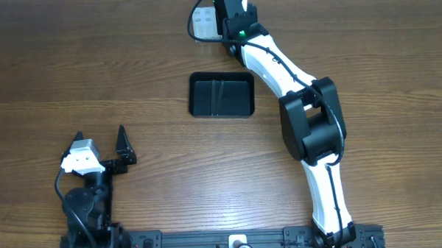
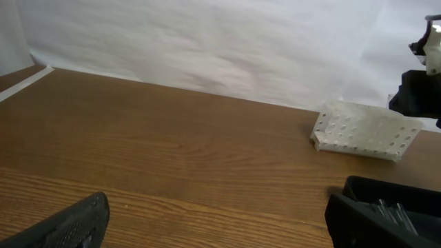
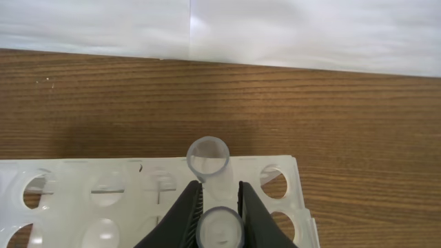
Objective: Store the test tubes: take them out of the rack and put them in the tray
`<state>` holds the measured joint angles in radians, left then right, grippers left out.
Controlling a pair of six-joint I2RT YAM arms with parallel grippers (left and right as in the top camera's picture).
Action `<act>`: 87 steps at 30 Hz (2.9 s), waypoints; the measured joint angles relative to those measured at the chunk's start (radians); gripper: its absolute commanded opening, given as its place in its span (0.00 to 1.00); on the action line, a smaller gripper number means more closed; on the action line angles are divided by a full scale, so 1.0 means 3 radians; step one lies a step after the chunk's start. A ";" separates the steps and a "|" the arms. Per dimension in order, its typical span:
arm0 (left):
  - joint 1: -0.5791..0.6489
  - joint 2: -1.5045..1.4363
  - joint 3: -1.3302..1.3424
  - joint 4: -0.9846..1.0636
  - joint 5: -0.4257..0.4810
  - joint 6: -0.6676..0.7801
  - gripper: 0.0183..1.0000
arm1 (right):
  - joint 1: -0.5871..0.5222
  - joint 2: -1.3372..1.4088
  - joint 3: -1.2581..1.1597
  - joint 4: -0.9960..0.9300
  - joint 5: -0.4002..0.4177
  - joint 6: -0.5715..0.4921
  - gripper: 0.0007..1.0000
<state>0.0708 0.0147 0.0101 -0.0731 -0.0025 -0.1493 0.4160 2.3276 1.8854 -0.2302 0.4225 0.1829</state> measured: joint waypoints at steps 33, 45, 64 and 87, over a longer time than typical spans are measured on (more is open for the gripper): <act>0.0000 0.0000 0.0000 0.0000 0.0000 0.0001 1.00 | 0.0066 0.0000 0.0011 0.0000 0.0013 0.0003 0.06; 0.0000 0.0000 0.0000 0.0000 0.0000 0.0000 1.00 | 0.0066 -0.0118 0.0011 -0.0003 0.0010 0.0001 0.06; 0.0000 0.0000 0.0000 0.0000 0.0000 0.0000 1.00 | 0.0178 -0.0692 0.0011 -0.0258 0.0009 0.0006 0.06; 0.0000 0.0000 0.0000 0.0000 0.0000 0.0001 1.00 | 0.0245 -0.1273 0.0046 -0.2918 -0.0609 0.1040 0.03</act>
<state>0.0708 0.0147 0.0101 -0.0731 -0.0025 -0.1490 0.4896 1.9457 1.8992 -1.1057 0.2398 0.4950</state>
